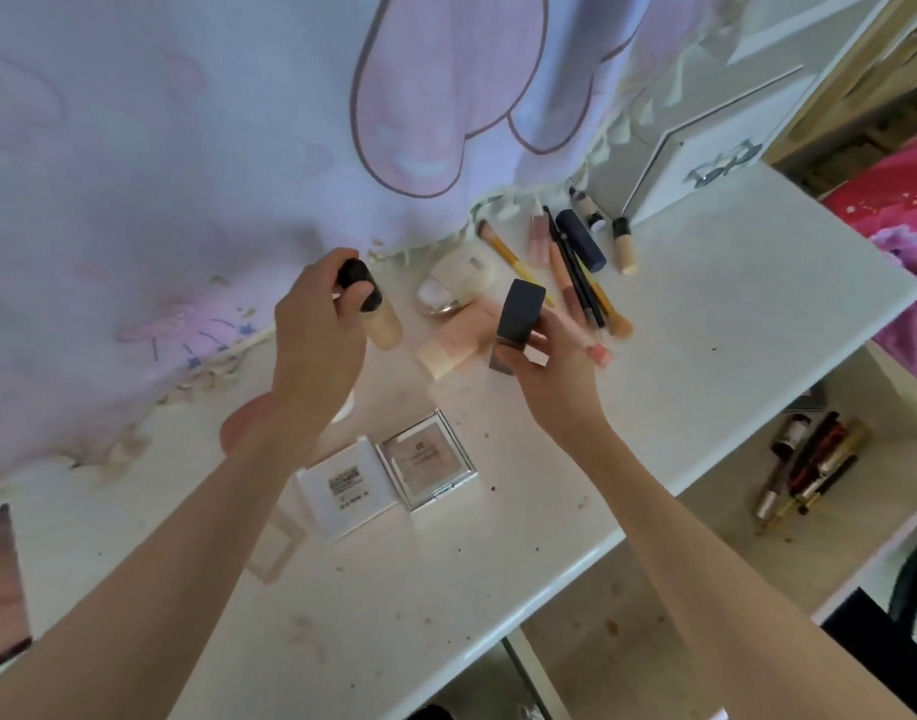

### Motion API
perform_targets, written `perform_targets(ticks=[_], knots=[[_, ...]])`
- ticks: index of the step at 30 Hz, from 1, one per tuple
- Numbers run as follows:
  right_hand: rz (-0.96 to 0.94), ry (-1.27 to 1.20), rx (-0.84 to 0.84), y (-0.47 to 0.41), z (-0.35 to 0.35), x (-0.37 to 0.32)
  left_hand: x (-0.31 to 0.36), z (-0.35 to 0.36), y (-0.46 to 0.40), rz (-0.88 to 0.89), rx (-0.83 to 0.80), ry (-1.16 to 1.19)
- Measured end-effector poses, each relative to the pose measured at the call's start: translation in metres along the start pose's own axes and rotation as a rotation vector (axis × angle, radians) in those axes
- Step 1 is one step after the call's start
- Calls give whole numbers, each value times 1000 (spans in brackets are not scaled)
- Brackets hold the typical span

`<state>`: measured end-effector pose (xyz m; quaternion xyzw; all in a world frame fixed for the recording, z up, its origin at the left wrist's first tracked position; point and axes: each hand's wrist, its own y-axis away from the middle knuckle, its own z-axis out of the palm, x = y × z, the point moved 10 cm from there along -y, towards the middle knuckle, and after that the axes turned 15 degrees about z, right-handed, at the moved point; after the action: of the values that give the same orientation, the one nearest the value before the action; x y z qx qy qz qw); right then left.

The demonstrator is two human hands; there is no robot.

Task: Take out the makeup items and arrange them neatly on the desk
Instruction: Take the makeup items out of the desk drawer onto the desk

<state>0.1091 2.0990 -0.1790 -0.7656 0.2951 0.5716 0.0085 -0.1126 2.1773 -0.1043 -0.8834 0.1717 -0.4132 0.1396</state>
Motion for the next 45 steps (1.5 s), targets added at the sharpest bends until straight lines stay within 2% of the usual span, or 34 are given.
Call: perform_targets(ticks=[7, 14, 21, 25, 29, 33, 38, 42, 45], knots=[[3, 107, 89, -7, 0, -5, -8, 19, -19, 83, -88, -23], [33, 84, 64, -8, 2, 2, -8, 26, -21, 98, -138, 29], [99, 113, 86, 6, -18, 13, -8, 24, -22, 19, -151, 116], [79, 166, 107, 24, -42, 15, 28, 3, -4, 160, -17, 109], [60, 210, 170, 51, -80, 30, 89, 10, 41, 354, -11, 51], [91, 280, 243, 76, -140, 71, 152, 60, 89, 451, -177, 132], [127, 481, 246, 85, -215, 129, 225, 167, 166, 589, -577, 198], [156, 619, 257, 72, -274, 167, 243, 258, 211, 543, -801, 177], [165, 765, 199, 47, -303, 188, 244, 321, 232, 494, -888, 168]])
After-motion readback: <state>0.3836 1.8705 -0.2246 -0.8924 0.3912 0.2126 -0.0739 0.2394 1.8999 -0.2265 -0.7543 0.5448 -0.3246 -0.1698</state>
